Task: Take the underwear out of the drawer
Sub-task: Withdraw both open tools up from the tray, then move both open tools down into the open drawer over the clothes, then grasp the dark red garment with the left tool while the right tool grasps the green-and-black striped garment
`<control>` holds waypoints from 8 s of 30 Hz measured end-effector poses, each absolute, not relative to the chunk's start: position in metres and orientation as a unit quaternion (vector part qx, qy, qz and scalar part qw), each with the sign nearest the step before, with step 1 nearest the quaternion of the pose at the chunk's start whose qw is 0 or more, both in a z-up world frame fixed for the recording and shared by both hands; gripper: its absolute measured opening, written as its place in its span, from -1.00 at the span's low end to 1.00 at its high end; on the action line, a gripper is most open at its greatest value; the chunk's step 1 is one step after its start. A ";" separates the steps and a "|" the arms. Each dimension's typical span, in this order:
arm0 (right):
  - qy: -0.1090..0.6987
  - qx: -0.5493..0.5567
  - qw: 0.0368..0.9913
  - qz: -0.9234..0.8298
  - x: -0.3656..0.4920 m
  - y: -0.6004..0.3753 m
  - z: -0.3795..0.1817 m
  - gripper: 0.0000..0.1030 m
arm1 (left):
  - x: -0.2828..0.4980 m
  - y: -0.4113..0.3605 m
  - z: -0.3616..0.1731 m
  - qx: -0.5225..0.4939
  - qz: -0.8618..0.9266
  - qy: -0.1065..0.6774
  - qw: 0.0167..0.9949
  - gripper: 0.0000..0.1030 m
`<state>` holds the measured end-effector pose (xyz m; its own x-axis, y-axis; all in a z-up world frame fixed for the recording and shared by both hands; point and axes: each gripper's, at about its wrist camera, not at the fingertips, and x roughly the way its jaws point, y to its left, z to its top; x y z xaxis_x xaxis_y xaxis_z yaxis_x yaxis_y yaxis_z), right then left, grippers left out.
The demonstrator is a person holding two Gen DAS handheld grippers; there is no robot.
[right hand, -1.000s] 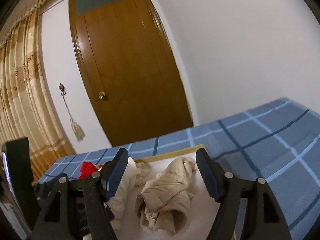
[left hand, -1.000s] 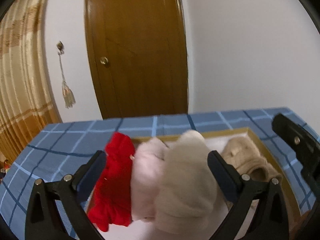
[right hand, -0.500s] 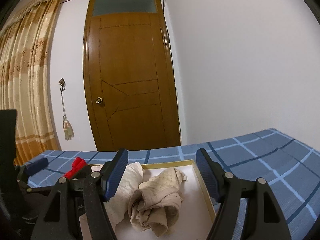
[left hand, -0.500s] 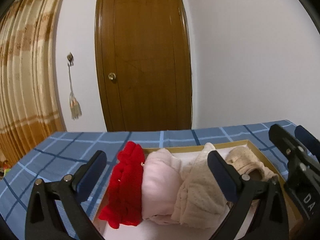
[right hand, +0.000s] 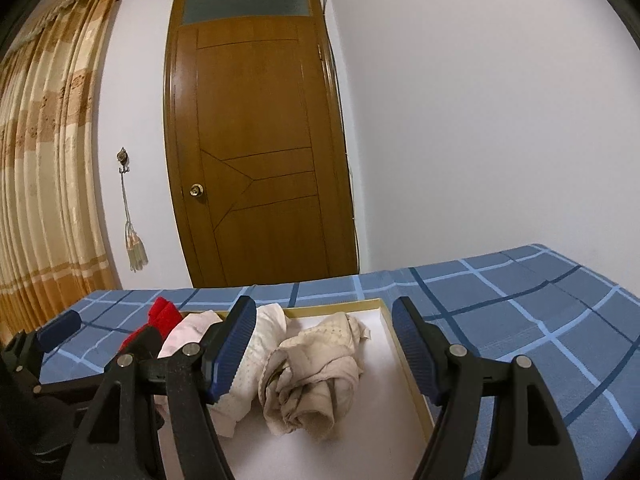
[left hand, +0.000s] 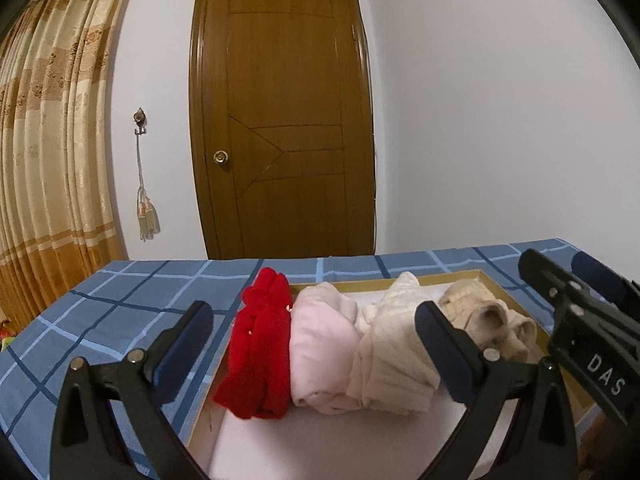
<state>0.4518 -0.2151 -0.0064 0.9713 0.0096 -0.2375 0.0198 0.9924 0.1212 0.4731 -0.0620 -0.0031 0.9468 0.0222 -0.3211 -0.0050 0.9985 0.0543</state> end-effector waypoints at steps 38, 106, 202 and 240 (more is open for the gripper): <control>0.111 0.158 0.980 -0.045 0.362 -0.226 -0.010 0.41 | 0.382 -0.045 -0.007 0.010 0.031 0.179 0.983 0.95; 0.575 -0.062 0.798 0.171 0.158 -0.241 -0.150 0.41 | 0.202 -0.001 -0.127 0.106 -0.114 0.523 0.838 0.96; 0.583 -0.083 0.770 0.246 0.202 -0.247 -0.185 0.32 | 0.236 0.009 -0.158 -0.037 -0.121 0.650 0.749 0.55; 0.570 -0.033 0.785 0.240 0.204 -0.250 -0.164 0.32 | 0.231 -0.016 -0.213 0.022 -0.083 0.664 0.743 0.12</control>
